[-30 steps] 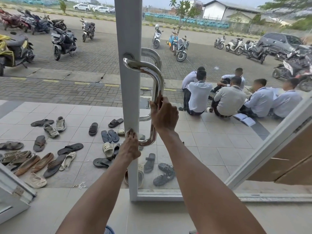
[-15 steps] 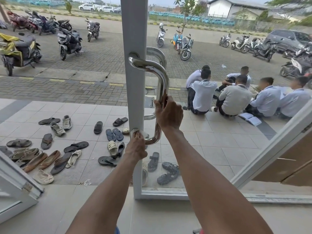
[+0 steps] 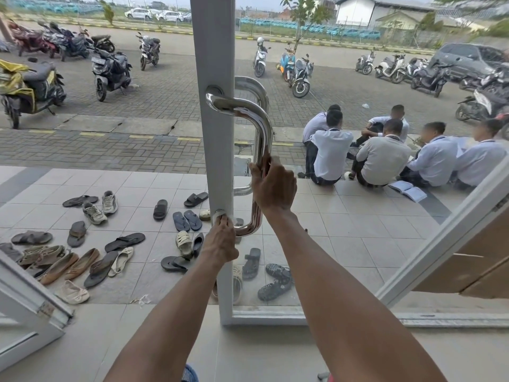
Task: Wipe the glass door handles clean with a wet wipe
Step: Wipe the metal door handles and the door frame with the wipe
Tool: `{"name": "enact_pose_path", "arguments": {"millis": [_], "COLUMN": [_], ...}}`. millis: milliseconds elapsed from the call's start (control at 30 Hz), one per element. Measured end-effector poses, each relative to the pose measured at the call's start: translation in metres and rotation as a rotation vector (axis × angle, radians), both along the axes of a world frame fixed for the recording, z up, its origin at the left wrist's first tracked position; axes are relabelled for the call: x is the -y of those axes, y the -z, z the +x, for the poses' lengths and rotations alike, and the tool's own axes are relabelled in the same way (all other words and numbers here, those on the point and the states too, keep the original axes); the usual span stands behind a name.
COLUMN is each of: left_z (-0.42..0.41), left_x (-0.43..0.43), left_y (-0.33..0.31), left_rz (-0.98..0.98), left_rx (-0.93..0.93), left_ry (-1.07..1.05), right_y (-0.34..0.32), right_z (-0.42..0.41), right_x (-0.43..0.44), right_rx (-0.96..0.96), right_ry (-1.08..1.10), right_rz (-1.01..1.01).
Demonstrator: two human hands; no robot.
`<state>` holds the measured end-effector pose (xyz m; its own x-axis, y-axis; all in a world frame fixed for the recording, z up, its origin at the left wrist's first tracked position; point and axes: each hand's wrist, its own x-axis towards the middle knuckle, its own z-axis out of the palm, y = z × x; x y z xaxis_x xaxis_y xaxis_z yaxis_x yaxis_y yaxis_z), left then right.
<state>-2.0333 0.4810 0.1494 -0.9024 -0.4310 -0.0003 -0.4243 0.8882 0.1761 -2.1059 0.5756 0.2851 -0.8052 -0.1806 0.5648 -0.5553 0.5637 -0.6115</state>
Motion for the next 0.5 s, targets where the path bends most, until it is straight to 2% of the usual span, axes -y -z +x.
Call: {"name": "enact_pose_path", "arguments": {"millis": [133,233,333,500], "left_z": [-0.011,-0.012,-0.011,-0.009], "left_x": [-0.002,-0.008,-0.012,-0.013], "left_y": [0.000,0.005,0.007,0.012], "left_rz": [-0.093,-0.075,0.062,0.334], "left_rx": [0.056,0.043,-0.058,-0.370], "left_ry": [-0.009,-0.056,-0.100,-0.218], "right_y": [0.000,0.000,0.001,0.002], "right_z": [-0.002,-0.002,-0.003,-0.002], "right_x": [0.000,-0.001,-0.001,-0.001], "right_rx": [0.012,0.018,-0.004,-0.010], "right_ry": [-0.005,0.000,0.006,0.006], "right_rz": [0.006,0.014,0.007,0.011]}}
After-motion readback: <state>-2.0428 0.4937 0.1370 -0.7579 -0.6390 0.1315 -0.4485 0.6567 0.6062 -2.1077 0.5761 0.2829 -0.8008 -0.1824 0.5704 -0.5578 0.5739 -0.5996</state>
